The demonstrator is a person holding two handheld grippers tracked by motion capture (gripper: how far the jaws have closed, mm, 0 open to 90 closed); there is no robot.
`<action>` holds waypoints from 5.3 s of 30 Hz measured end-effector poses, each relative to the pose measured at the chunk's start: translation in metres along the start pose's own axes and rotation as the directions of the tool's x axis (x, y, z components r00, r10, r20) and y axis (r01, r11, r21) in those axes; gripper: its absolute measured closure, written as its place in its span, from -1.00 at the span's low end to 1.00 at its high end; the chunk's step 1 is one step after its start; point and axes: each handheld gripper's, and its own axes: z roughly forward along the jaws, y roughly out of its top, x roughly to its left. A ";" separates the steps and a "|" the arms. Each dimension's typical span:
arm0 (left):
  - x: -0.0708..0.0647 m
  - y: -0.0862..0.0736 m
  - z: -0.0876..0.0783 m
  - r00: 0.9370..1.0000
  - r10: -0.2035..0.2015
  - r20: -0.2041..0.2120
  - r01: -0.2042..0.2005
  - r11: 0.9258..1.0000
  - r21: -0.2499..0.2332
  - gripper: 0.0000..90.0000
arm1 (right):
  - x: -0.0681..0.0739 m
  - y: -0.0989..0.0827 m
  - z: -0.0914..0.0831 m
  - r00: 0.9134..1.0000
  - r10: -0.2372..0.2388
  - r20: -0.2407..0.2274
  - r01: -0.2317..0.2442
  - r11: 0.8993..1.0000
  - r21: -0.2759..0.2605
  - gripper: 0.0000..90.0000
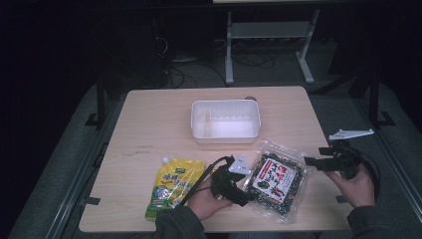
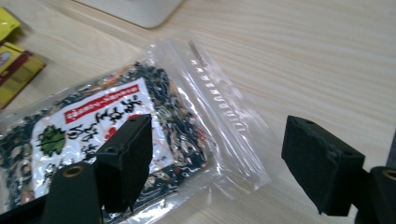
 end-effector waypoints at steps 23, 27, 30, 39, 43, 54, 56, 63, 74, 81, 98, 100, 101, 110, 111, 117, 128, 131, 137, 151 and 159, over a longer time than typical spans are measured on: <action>0.002 0.000 0.005 1.000 -0.004 -0.005 0.004 1.000 0.022 -0.50 | -0.044 -0.020 0.033 0.974 0.226 0.024 -0.228 0.971 0.070 0.04; 0.004 0.000 0.004 1.000 -0.008 0.001 0.008 1.000 0.023 -0.53 | -0.049 -0.024 0.038 0.958 0.287 -0.018 -0.284 0.955 0.088 0.46; 0.007 -0.001 0.004 1.000 -0.018 0.003 0.018 1.000 0.021 -0.54 | -0.049 -0.024 0.039 0.960 0.278 -0.019 -0.275 0.957 0.088 0.77; 0.012 -0.002 0.007 0.999 -0.039 0.011 0.039 0.999 0.020 -0.56 | -0.045 -0.026 0.024 0.966 0.255 -0.043 -0.254 0.967 0.020 1.00; 0.014 -0.002 0.008 0.999 -0.049 0.014 0.049 0.999 0.017 -0.56 | -0.042 -0.026 0.016 0.969 0.243 -0.047 -0.243 0.970 0.001 1.00; 0.029 -0.001 0.017 0.995 -0.098 0.023 0.097 0.995 0.027 -0.59 | -0.020 -0.017 -0.022 0.989 0.147 -0.018 -0.148 0.985 -0.093 1.00; 0.031 -0.001 0.019 0.994 -0.105 0.020 0.104 0.994 0.027 -0.59 | -0.018 -0.017 -0.025 0.990 0.139 -0.018 -0.140 0.985 -0.105 1.00; 0.038 0.000 0.025 0.991 -0.131 0.022 0.131 0.991 0.017 -0.58 | -0.001 -0.011 -0.049 0.996 0.079 -0.040 -0.085 0.978 -0.190 1.00; 0.052 -0.003 0.033 0.972 -0.207 0.109 0.209 0.978 0.001 -0.60 | 0.020 -0.002 -0.075 0.997 0.002 -0.072 -0.021 0.963 -0.269 1.00; 0.059 -0.007 0.039 0.948 -0.238 0.212 0.238 0.971 0.025 -0.51 | 0.029 0.000 -0.086 0.990 -0.033 -0.140 -0.016 0.943 -0.332 1.00; 0.057 -0.008 0.030 0.912 -0.204 0.355 0.221 0.975 -0.007 0.61 | 0.017 0.000 -0.089 0.974 -0.036 -0.224 -0.050 0.929 -0.368 1.00; 0.055 -0.008 0.026 0.923 -0.179 0.341 0.200 0.979 -0.026 0.61 | 0.016 -0.001 -0.089 0.973 -0.036 -0.226 -0.052 0.927 -0.373 0.99; 0.053 -0.007 0.025 0.931 -0.168 0.324 0.189 0.981 -0.034 0.62 | 0.011 -0.002 -0.087 0.968 -0.037 -0.247 -0.056 0.931 -0.361 0.65; 0.051 -0.007 0.022 0.945 -0.136 0.297 0.156 0.987 -0.045 0.61 | 0.008 -0.011 -0.066 0.956 -0.024 -0.293 -0.063 0.958 -0.281 -0.05; 0.050 -0.006 0.022 0.947 -0.128 0.295 0.148 0.988 -0.048 0.61 | 0.012 -0.011 -0.057 0.950 -0.032 -0.309 -0.048 0.968 -0.247 -0.06; 0.049 -0.006 0.019 0.946 -0.109 0.306 0.134 0.989 -0.062 0.61 | 0.023 -0.009 -0.036 0.938 -0.062 -0.341 -0.004 0.982 -0.188 0.04; 0.043 -0.007 0.013 0.958 -0.067 0.278 0.090 0.993 -0.070 0.54 | 0.028 0.001 -0.023 0.835 -0.069 -0.546 -0.040 0.982 -0.184 0.57; 0.042 -0.008 0.009 0.976 -0.035 0.215 0.048 0.997 -0.059 0.37 | 0.033 0.005 -0.027 0.792 -0.089 -0.604 -0.035 0.981 -0.191 0.70; 0.041 -0.008 -0.004 0.982 -0.044 0.182 0.062 0.994 -0.094 0.04 | 0.046 0.013 -0.041 0.809 -0.137 -0.572 0.016 0.977 -0.212 0.71; 0.048 -0.031 -0.045 0.994 -0.069 0.086 0.076 0.993 -0.087 -0.15 | 0.053 0.043 -0.065 0.870 -0.189 -0.456 0.057 0.956 -0.288 0.71; 0.048 -0.048 -0.066 0.993 -0.096 0.065 0.102 0.990 -0.093 -0.17 | 0.059 0.061 -0.062 0.881 -0.207 -0.426 0.082 0.952 -0.294 0.71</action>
